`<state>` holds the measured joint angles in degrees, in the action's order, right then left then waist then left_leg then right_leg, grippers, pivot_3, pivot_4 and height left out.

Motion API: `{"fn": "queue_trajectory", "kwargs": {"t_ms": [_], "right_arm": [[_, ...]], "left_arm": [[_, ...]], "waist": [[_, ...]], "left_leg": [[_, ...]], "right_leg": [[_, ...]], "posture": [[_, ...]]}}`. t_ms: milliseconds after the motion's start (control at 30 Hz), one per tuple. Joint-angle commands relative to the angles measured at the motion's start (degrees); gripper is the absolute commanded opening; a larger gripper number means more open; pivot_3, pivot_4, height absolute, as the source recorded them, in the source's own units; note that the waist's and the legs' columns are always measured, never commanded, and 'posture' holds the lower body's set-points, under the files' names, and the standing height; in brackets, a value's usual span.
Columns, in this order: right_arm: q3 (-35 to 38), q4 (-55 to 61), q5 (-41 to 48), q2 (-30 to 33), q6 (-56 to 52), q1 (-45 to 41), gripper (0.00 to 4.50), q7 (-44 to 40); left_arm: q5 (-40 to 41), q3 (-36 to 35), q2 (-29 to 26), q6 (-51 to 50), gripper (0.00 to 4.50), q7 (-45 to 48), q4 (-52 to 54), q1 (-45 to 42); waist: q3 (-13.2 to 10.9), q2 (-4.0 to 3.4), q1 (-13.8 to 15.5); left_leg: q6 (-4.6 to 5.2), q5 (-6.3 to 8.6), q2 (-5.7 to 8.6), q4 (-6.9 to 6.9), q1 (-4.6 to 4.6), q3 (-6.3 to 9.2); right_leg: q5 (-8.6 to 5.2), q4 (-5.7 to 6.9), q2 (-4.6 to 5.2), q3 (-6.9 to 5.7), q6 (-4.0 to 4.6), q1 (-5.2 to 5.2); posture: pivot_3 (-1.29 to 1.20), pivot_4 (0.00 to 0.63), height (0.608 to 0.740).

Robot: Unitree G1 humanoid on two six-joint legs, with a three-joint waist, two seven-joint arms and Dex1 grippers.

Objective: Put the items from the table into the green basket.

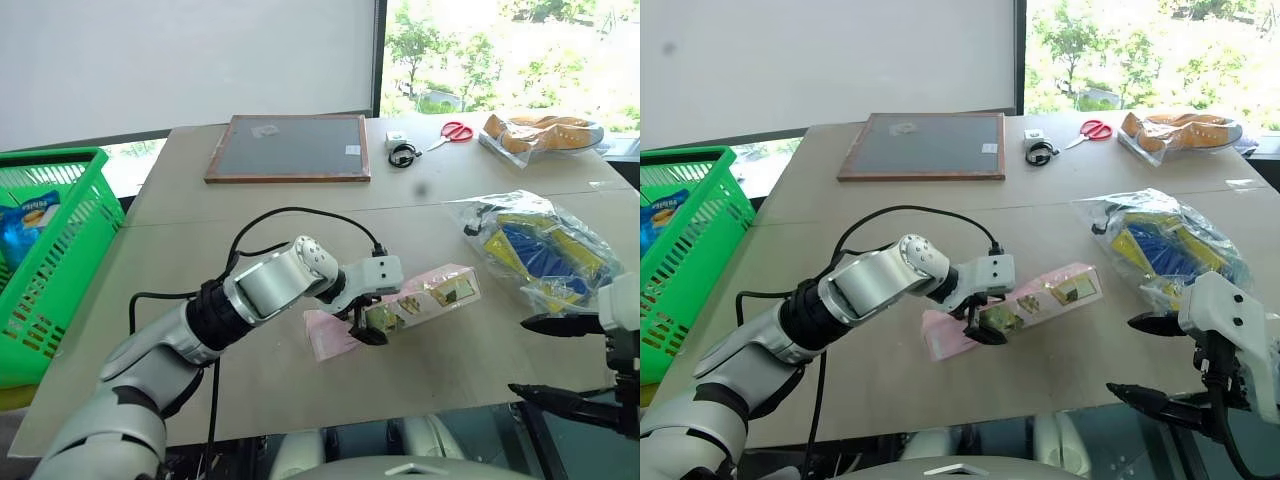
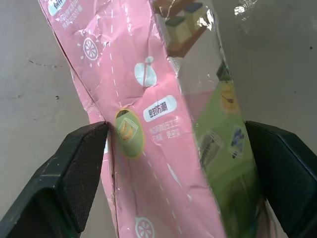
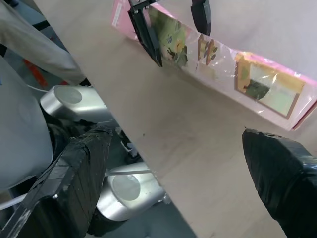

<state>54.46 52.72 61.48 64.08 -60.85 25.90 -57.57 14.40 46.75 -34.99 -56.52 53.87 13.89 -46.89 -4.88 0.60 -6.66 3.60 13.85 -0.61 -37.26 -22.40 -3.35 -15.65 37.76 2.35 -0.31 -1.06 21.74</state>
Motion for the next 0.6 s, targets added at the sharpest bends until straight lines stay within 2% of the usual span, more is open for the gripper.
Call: {"fn": "queue_trajectory", "kwargs": {"t_ms": [33,167,300,333,367,533,600], "right_arm": [[-1.9,-0.6,-0.6,0.5,2.1,-1.5,4.5,0.2],[-4.9,-1.3,-1.5,0.7,3.4,-3.5,4.5,0.8],[-5.6,-1.8,-1.7,0.8,3.6,-4.6,4.5,0.8],[-5.8,-1.9,-2.0,0.8,3.7,-4.6,4.5,0.8],[-5.9,-1.8,-2.2,0.7,3.8,-4.6,4.5,0.8],[-6.5,-1.8,-2.7,0.4,4.4,-5.1,4.5,0.7],[-7.3,-2.2,-3.1,0.3,5.1,-5.6,4.5,0.8]], "left_arm": [[-5.6,2.4,-0.9,1.6,4.47,-2.2,-1.5,1.9],[-11.9,4.6,-0.9,6.4,4.47,-3.5,-4.2,2.8],[-12.8,3.7,0.4,7.1,4.47,-2.5,-5.6,4.2],[-13.1,3.6,0.6,7.5,3.95,-2.2,-6.0,4.5],[-12.9,3.2,0.8,7.3,3.75,-1.9,-6.3,4.8],[-11.0,-1.5,1.7,6.6,1.95,-0.4,-5.5,5.8],[-9.1,-4.8,2.1,5.7,1.95,0.5,-4.5,6.4]], "waist": [[-0.1,0.02,0.1],[-0.1,-0.05,0.3],[-0.1,-0.1,0.7],[-0.1,-0.1,0.9],[-0.1,-0.13,1.0],[-0.1,-0.15,1.1],[-0.1,-0.16,1.1]], "left_leg": [[0.0,0.0,0.0,0.0,0.0,0.0],[0.0,0.0,0.0,0.04,0.03,-0.04],[-0.01,0.0,0.0,0.06,0.06,-0.09],[-0.01,0.0,0.0,0.07,0.09,-0.11],[-0.02,0.01,0.0,0.08,0.11,-0.13],[-0.07,0.04,0.01,0.13,0.14,-0.18],[-0.07,0.04,0.01,0.16,0.13,-0.18]], "right_leg": [[0.02,-0.01,0.01,0.0,0.04,0.0],[-0.02,0.0,0.08,-0.01,-0.05,0.0],[-0.03,0.0,0.19,-0.06,-0.07,0.0],[-0.04,-0.01,0.23,-0.07,-0.08,-0.01],[-0.04,-0.01,0.26,-0.07,-0.09,-0.02],[-0.05,-0.05,0.35,-0.07,-0.11,-0.01],[-0.06,-0.07,0.35,-0.1,-0.11,-0.01]], "posture": [[-0.36,0.145,0.74],[-0.36,0.141,0.74],[-0.36,0.135,0.74],[-0.36,0.133,0.74],[-0.36,0.133,0.74],[-0.35,0.122,0.74],[-0.34,0.114,0.74]]}}
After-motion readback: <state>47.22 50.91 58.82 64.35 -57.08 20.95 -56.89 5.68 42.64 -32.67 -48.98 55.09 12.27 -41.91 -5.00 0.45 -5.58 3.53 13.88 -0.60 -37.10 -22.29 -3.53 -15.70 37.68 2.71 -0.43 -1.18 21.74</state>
